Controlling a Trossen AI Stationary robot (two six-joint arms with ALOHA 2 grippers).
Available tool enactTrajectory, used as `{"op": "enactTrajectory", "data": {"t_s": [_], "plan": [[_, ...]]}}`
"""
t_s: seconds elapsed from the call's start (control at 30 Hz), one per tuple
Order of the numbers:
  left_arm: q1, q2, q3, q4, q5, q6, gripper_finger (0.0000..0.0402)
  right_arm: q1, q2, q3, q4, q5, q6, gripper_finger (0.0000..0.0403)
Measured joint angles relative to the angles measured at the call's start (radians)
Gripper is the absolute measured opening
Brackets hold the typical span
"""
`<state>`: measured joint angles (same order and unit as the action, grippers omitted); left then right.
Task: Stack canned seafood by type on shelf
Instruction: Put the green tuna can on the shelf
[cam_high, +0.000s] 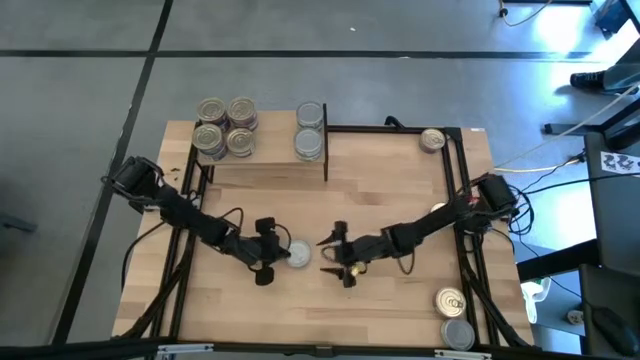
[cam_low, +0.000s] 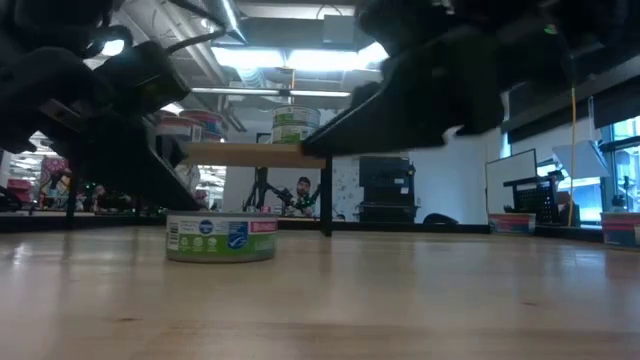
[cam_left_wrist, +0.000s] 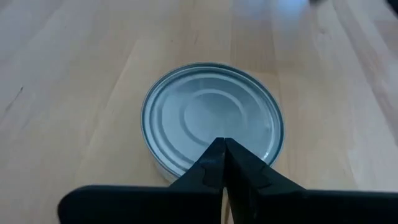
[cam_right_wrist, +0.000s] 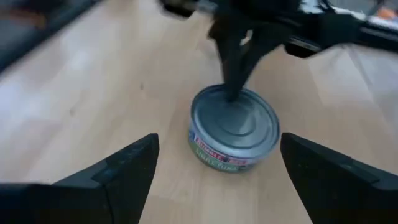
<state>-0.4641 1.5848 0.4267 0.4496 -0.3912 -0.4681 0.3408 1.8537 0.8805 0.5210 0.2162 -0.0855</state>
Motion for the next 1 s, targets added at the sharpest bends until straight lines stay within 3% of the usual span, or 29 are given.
{"op": "enactTrajectory", "data": {"t_s": [0.27,0.53,0.7,1.0], "plan": [[0.000,0.000,-0.120,0.184,-0.008,-0.062,0.0004,-0.001,0.114,0.240,-0.325,0.097,-0.309,0.0335],[0.000,0.000,-0.146,0.215,-0.015,-0.083,0.0004,-0.001,0.221,0.351,-0.345,0.113,-0.569,0.0335],[0.000,0.000,-0.146,0.217,-0.025,-0.088,0.0002,-0.001,0.262,0.376,-0.348,0.191,-0.684,0.0335],[0.000,0.001,-0.173,0.235,-0.087,-0.163,0.0003,-0.008,0.279,0.383,-0.340,0.244,-0.811,0.0335]]}}
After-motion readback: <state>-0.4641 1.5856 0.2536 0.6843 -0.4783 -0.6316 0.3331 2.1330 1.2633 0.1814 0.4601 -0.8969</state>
